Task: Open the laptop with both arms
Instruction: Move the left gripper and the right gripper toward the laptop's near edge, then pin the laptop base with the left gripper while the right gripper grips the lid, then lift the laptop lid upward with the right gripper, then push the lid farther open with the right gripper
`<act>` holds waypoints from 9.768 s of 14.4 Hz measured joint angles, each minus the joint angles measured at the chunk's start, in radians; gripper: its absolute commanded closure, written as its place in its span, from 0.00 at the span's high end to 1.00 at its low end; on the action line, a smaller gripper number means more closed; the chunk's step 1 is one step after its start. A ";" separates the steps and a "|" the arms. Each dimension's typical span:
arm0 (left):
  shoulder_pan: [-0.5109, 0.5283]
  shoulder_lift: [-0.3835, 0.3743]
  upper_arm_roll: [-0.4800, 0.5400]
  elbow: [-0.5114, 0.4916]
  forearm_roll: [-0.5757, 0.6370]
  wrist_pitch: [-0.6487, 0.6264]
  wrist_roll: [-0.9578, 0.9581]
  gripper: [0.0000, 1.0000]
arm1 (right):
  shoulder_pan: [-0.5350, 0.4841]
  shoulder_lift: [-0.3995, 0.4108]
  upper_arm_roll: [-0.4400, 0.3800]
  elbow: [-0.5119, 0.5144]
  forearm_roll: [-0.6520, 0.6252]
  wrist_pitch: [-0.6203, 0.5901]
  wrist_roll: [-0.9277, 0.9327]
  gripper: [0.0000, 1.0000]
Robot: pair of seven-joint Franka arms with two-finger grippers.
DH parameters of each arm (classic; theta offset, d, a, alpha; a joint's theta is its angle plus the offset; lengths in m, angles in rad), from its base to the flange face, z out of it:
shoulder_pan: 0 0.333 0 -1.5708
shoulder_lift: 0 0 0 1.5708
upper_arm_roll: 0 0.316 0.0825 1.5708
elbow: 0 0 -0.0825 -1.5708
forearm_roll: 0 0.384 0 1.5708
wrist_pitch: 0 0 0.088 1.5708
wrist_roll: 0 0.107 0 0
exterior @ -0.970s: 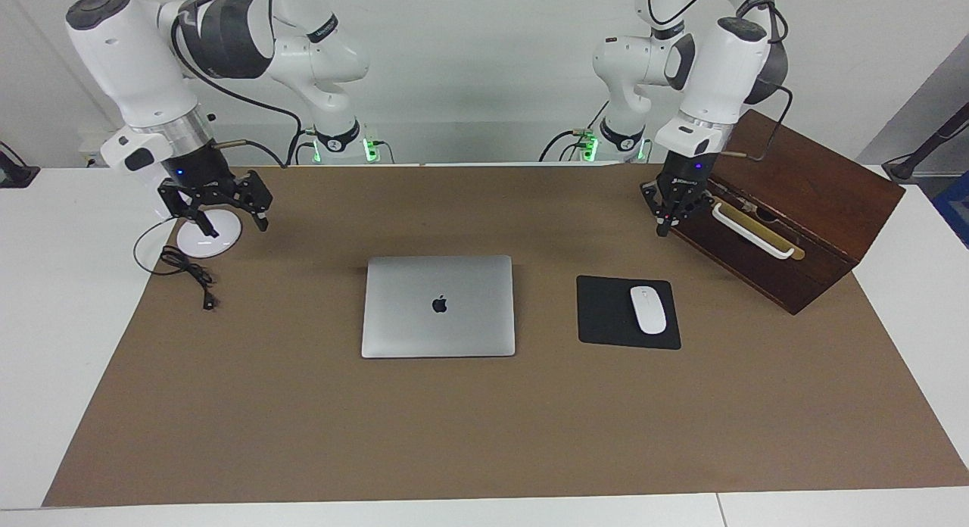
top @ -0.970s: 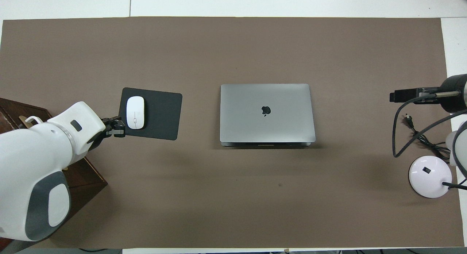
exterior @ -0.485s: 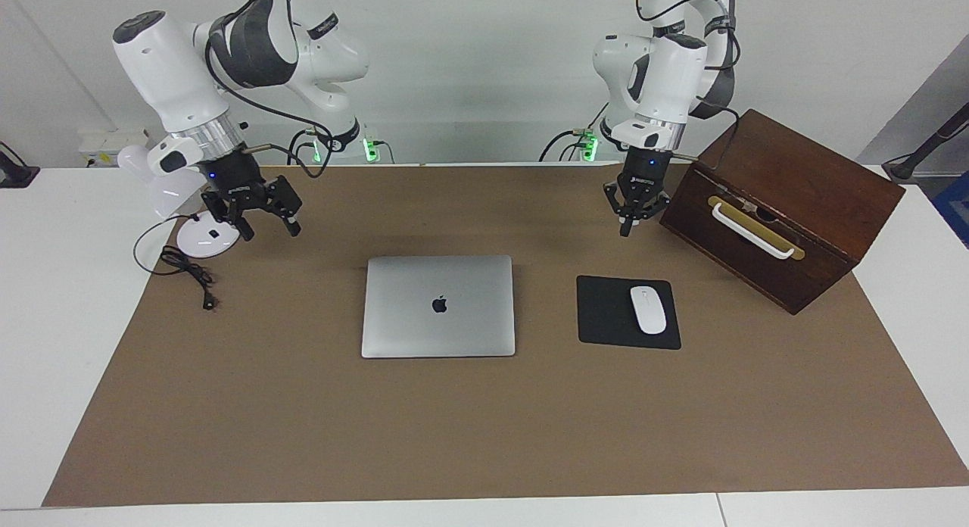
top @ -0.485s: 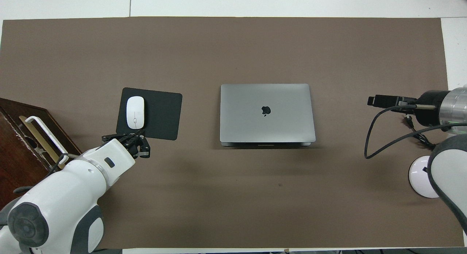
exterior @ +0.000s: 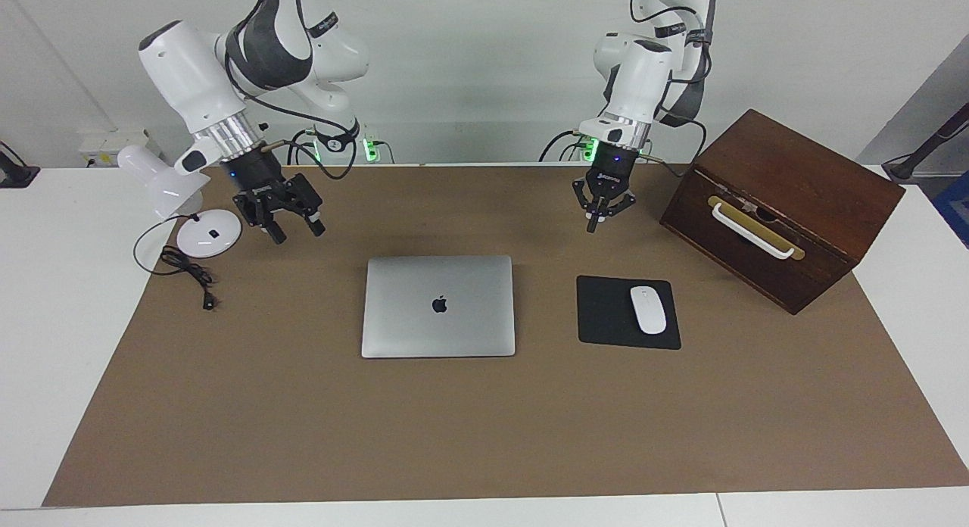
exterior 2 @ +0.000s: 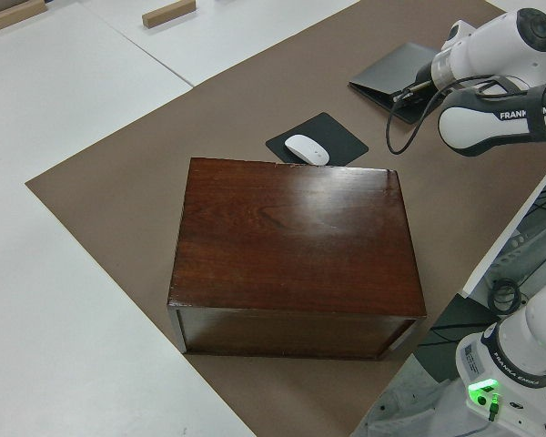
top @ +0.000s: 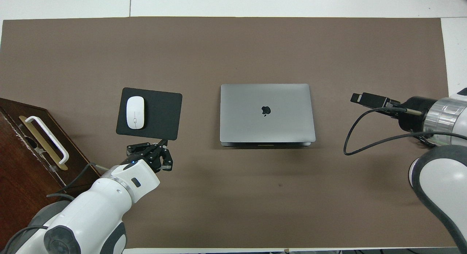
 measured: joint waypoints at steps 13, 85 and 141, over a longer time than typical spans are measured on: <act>-0.152 0.278 0.001 -0.028 0.000 0.493 -0.039 0.00 | 0.265 -0.119 0.002 -0.303 0.260 0.410 0.001 1.00; -0.235 0.637 0.004 0.217 0.000 0.520 -0.029 0.00 | 0.451 0.247 0.115 -0.171 0.805 0.631 0.268 1.00; -0.235 0.640 0.004 0.217 0.000 0.525 -0.027 0.00 | 0.387 0.490 0.113 0.400 0.805 0.631 0.263 1.00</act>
